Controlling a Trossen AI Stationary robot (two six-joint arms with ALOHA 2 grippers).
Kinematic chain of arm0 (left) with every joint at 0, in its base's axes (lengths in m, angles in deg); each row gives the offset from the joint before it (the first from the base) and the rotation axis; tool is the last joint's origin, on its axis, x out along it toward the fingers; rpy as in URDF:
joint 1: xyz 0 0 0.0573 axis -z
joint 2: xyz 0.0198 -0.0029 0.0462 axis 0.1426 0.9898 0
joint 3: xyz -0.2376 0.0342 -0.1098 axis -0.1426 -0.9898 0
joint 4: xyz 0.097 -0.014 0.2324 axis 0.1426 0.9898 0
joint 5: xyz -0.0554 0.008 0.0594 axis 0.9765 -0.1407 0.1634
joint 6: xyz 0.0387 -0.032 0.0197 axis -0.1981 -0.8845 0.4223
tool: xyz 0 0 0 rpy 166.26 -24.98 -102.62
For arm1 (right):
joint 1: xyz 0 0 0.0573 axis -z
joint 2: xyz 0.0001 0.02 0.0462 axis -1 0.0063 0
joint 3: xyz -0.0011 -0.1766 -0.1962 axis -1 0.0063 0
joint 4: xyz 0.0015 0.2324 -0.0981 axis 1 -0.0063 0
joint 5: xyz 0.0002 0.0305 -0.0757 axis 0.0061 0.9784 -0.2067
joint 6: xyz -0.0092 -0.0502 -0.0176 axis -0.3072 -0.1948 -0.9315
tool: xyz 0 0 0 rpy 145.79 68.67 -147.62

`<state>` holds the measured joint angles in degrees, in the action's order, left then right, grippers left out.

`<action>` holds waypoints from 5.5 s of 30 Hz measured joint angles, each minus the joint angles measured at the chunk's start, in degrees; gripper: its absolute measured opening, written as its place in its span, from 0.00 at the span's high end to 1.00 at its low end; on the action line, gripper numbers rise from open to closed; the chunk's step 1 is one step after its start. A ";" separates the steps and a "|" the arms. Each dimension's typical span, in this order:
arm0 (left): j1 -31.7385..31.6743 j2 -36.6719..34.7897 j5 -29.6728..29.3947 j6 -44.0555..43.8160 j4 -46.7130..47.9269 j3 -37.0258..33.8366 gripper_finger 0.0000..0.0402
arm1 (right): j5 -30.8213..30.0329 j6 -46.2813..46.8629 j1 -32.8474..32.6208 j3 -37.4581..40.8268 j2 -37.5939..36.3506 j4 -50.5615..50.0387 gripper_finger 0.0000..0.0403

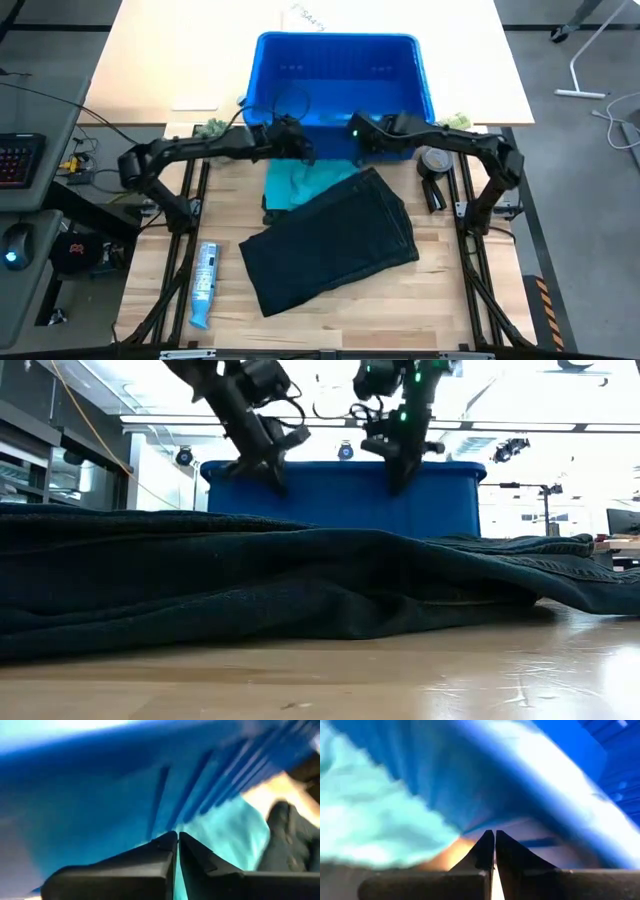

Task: Fold laundry
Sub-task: Fold the black pants

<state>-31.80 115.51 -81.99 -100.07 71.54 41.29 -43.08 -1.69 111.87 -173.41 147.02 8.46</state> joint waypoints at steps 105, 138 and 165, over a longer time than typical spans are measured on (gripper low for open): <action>48.34 14.08 -1.23 -20.80 -23.60 -17.35 1.00 | 21.60 34.57 -12.68 29.16 -15.51 20.33 1.00; 49.14 13.80 1.26 -18.84 -22.14 -17.20 1.00 | 25.14 23.78 -3.59 -1.65 26.01 27.22 1.00; 51.64 13.69 15.68 8.51 -24.21 -17.11 1.00 | 19.86 -19.43 -2.11 -3.35 25.77 13.17 1.00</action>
<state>19.83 129.20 -66.31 -91.56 47.33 24.17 -23.22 -21.11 109.76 -176.76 172.79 21.64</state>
